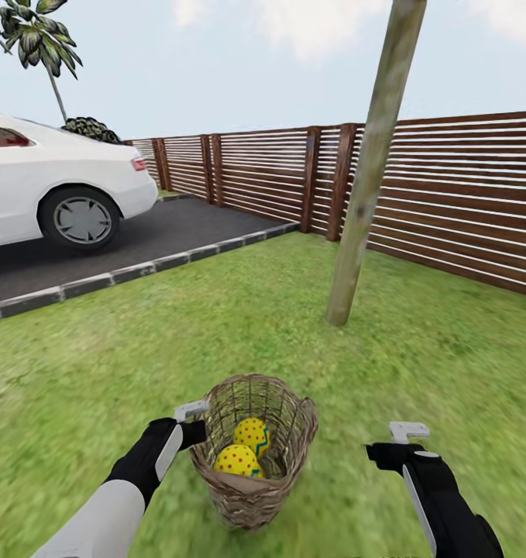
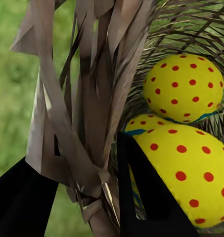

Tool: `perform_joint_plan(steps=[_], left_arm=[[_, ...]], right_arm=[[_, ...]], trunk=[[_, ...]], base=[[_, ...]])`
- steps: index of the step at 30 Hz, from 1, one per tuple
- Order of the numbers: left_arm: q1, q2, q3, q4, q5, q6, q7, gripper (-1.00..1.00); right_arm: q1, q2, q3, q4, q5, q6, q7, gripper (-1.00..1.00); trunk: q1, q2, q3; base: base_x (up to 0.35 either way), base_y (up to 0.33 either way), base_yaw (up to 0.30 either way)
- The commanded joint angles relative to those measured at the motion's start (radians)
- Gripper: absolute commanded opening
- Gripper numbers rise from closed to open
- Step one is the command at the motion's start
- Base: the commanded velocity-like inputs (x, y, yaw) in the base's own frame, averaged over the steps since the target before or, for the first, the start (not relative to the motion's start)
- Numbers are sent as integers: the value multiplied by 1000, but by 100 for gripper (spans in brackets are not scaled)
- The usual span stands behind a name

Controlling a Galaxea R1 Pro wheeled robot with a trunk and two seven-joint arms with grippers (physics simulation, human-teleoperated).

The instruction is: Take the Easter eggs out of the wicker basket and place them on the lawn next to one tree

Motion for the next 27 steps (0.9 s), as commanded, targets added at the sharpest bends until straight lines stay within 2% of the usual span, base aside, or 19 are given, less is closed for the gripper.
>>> perform_joint_plan(steps=[1,5,7,9,27], left_arm=[[0,-1,4,-2,10,5,5,-100],[0,-1,4,-5,12,5,4,-100],[0,0,4,-5,43,5,4,-100],[0,1,4,-5,56,5,4,-100],[0,1,5,-5,58,5,4,-100]], right_arm=[[-1,0,0,-1,10,5,6,100],[-1,0,1,22,12,0,5,100],[-1,1,2,40,14,-34,5,100],[-1,1,2,52,14,-45,5,100],[-1,1,5,82,15,-53,5,100]], trunk=[[-4,7,3],[-19,35,16],[-27,49,22],[-35,63,28],[-104,189,85]], base=[[0,0,-242],[0,0,-172],[0,0,-17],[0,0,-2],[0,0,0]])
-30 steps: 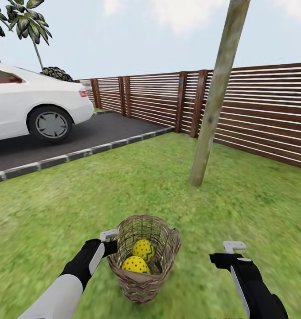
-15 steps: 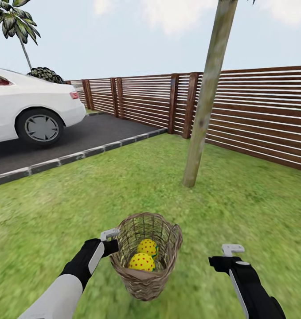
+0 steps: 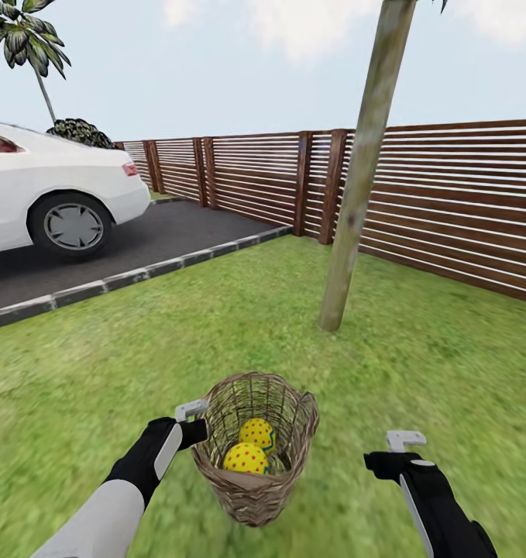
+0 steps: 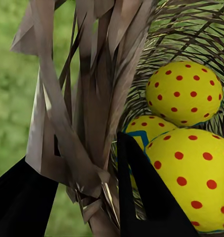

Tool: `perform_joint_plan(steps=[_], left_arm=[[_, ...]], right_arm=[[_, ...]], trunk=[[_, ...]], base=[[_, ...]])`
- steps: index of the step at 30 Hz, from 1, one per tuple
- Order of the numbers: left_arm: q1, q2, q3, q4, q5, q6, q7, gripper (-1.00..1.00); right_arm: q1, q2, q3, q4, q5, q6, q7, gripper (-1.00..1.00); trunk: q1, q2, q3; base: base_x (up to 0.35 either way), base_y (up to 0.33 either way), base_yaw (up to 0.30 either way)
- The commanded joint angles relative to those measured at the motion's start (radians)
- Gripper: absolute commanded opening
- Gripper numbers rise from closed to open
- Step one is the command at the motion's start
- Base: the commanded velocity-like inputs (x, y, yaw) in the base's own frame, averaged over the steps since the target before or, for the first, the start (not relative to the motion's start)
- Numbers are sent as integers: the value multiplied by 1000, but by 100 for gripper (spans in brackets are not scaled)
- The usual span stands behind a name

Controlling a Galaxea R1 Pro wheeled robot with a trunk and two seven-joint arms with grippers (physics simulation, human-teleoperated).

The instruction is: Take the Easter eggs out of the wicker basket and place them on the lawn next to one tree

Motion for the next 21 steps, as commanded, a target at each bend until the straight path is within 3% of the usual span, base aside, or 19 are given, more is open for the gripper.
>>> perform_joint_plan(steps=[1,16,21], left_arm=[[0,-1,4,-2,17,4,6,-100],[-1,-1,4,-2,17,3,6,-100],[-1,-1,5,-2,17,3,6,-100]], right_arm=[[0,0,-1,0,10,5,6,100],[-1,-1,-2,42,11,-35,5,100],[0,0,-2,42,11,-35,5,100]], trunk=[[-4,7,2],[-62,112,49],[-62,112,49]], base=[[0,0,0],[0,0,0],[0,0,0]])
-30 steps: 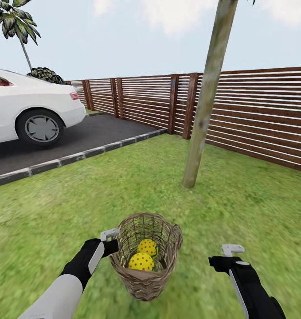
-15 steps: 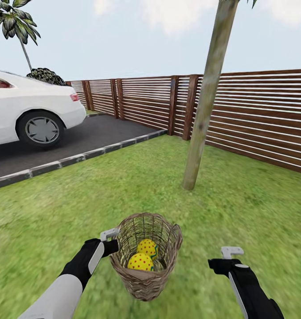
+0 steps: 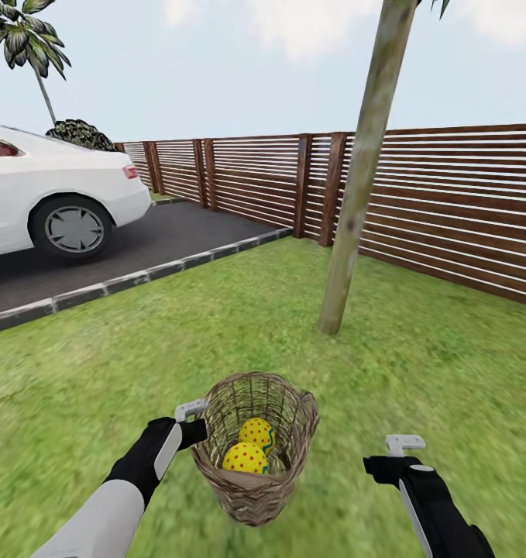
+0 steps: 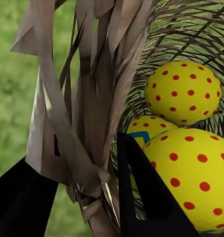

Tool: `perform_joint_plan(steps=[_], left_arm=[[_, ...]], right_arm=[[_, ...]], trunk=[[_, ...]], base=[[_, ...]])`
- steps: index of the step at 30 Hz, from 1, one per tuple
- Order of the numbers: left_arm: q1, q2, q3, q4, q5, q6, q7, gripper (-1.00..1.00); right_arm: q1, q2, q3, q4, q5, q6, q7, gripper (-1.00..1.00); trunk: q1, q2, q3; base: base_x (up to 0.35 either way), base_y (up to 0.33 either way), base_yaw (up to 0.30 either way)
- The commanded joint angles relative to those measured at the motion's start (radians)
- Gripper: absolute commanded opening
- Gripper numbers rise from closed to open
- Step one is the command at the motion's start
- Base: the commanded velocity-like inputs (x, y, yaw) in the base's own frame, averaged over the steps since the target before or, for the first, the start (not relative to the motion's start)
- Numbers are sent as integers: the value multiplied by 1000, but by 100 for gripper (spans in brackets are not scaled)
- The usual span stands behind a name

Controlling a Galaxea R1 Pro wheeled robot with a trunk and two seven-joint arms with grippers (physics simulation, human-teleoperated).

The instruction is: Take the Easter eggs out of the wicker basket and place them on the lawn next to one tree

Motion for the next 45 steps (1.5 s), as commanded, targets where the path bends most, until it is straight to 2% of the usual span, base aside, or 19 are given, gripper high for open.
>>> perform_joint_plan(steps=[1,19,26,36,45], left_arm=[[-1,-1,4,-2,17,4,6,-100],[0,-1,2,-2,17,4,5,-100],[-1,-1,2,-2,17,4,5,-100],[0,-1,2,-2,17,4,5,-100],[-1,-1,2,-2,17,4,5,-100]], right_arm=[[0,0,-1,-2,10,5,6,100],[0,0,-1,-2,8,5,7,100],[0,0,-1,-3,8,5,8,100],[0,0,-1,-2,10,5,7,100],[0,0,-1,-2,9,5,8,100]], trunk=[[0,0,-1],[0,0,-1],[0,0,-1],[0,0,-1],[0,0,-1]], base=[[0,0,0],[318,0,-2],[339,0,-241],[339,0,-26],[339,0,-248]])
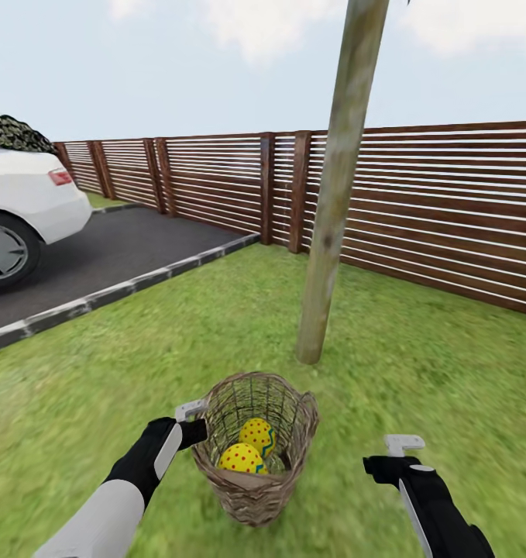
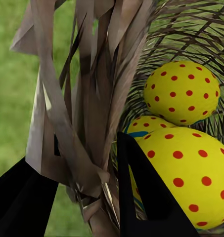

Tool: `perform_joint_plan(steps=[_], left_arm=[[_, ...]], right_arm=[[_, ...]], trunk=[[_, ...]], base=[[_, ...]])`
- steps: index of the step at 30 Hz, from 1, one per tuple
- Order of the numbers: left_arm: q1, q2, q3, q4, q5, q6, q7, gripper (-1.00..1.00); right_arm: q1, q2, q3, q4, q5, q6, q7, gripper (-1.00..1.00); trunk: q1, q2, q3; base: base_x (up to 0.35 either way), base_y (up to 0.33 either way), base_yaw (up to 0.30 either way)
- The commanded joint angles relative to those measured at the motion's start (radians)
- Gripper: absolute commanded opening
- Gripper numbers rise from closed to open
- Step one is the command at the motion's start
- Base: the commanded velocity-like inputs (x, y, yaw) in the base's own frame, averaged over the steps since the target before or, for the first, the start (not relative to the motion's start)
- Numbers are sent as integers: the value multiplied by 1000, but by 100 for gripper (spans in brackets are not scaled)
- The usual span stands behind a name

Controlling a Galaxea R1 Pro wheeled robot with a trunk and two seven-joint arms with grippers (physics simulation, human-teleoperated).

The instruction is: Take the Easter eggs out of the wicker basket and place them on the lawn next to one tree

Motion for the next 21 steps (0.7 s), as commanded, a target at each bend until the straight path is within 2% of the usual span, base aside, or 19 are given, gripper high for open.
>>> perform_joint_plan(steps=[1,10,21], left_arm=[[0,-1,4,-3,17,5,6,-100],[0,-1,4,-3,17,5,6,-100],[0,-1,4,-3,17,5,6,-100]], right_arm=[[-1,0,-1,-1,10,5,6,100],[-1,0,-1,-1,10,5,6,100],[-1,0,1,-1,12,6,3,100]], trunk=[[1,0,-1],[1,0,-1],[1,0,-1]], base=[[339,0,-260],[339,0,-249],[339,0,-9]])
